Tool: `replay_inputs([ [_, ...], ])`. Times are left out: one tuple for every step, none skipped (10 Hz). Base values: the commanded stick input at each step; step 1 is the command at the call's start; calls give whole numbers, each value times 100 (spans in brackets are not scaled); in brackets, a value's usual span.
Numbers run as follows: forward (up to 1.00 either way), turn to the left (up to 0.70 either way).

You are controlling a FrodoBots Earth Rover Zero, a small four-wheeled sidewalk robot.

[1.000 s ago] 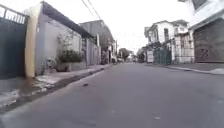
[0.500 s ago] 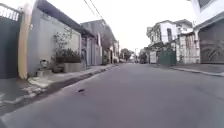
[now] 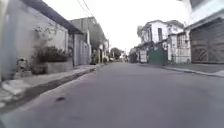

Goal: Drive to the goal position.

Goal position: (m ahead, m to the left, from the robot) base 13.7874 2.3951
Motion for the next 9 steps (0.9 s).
replay_inputs([
  [100, -36],
  [100, -36],
  [100, -24],
  [100, 4],
  [100, 4],
  [100, 4],
  [100, 4],
  [100, 4],
  [100, 4],
])
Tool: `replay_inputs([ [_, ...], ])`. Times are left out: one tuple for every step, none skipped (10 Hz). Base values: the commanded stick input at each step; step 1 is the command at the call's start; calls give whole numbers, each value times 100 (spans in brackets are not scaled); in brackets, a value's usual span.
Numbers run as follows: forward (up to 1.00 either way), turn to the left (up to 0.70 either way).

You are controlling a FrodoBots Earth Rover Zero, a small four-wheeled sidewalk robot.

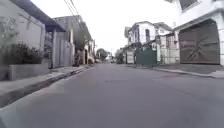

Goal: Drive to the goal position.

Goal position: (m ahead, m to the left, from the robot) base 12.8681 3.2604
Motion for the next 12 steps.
replay_inputs([
  [100, 4],
  [100, 4],
  [100, 4],
  [100, 4],
  [100, 4],
  [100, 4],
  [100, 4],
  [100, -36],
  [100, -36],
  [100, -12],
  [100, 5],
  [100, 4],
])
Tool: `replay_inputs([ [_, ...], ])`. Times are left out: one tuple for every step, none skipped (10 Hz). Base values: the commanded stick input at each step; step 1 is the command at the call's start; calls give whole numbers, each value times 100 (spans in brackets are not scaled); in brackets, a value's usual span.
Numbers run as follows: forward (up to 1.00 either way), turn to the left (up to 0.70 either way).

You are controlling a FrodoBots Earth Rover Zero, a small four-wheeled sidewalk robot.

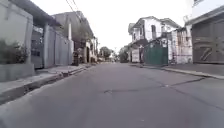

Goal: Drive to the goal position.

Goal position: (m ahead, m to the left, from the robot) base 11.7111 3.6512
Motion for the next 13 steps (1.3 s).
replay_inputs([
  [100, 4],
  [100, 4],
  [100, 4],
  [100, 4],
  [100, 4],
  [100, 4],
  [100, 4],
  [100, 4],
  [100, -36],
  [100, -36],
  [100, -36],
  [100, -8],
  [100, 4],
])
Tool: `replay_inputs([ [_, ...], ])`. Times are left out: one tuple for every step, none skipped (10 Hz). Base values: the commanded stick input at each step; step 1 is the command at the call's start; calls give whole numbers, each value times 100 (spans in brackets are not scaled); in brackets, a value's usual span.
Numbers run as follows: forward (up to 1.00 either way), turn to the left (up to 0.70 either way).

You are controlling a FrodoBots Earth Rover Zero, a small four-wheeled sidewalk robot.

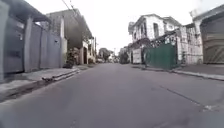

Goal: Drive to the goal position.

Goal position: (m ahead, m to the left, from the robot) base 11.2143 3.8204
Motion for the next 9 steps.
replay_inputs([
  [100, 4],
  [100, 4],
  [100, 4],
  [100, 4],
  [100, 4],
  [100, 4],
  [100, 4],
  [100, 4],
  [100, 4],
])
